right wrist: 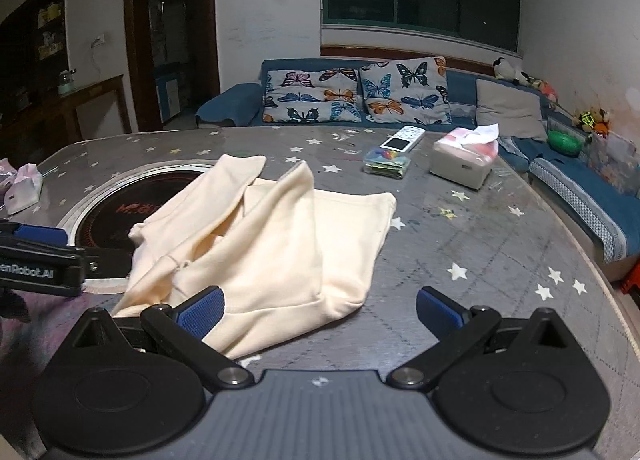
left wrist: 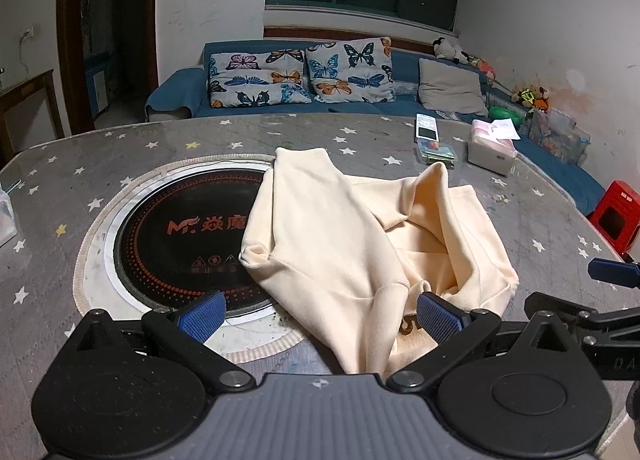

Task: Fold clothes
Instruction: 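Move both grippers toward the crumpled cream sweatshirt on the table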

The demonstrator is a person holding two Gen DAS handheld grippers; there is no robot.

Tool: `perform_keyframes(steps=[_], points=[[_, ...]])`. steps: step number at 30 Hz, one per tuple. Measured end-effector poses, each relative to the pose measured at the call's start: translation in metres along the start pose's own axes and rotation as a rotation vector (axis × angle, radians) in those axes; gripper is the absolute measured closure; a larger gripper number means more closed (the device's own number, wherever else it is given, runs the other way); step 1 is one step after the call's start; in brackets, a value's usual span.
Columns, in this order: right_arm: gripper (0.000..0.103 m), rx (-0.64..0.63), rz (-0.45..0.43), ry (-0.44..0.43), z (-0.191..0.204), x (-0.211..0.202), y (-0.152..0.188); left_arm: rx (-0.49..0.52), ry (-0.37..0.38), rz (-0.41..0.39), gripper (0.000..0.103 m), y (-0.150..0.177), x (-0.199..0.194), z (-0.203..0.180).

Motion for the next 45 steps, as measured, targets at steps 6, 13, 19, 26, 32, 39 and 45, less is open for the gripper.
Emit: perform_keyframes(steps=[6,13,19,26,32,39,45], points=[[0.000,-0.015,0.012,0.002,0.009,-0.002,0.003,-0.005,-0.001,0.009,0.000,0.005,-0.001,0.001],[0.000,-0.026,0.020,0.016,0.012,-0.008,0.004,-0.005,-0.001,0.007,0.000,0.008,-0.008,0.001],[0.000,-0.037,0.018,0.004,0.017,-0.009,0.003,-0.003,-0.001,0.001,0.000,0.007,-0.010,-0.001],[0.002,-0.044,0.022,-0.001,0.018,-0.004,0.000,-0.004,0.002,0.004,0.000,0.003,-0.005,-0.001],[0.003,-0.048,0.027,-0.007,0.019,0.005,-0.004,-0.003,0.002,0.008,0.000,-0.001,0.003,-0.002],[0.008,-0.046,0.030,-0.017,0.018,0.015,-0.010,0.004,-0.007,0.005,0.000,-0.008,0.014,0.000],[0.010,-0.049,0.026,-0.027,0.017,0.028,-0.022,-0.011,-0.016,0.003,0.001,-0.017,0.024,0.006]])
Point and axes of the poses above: each gripper's, at about its wrist camera, not at the fingertips, and x roughly the way its jaws point, z to its left, y to its underside, the point moved 8 cm from there along x, roughly the way its jaws point, and after that the axes turned 11 degrees about -z, right-handed, at the moved point
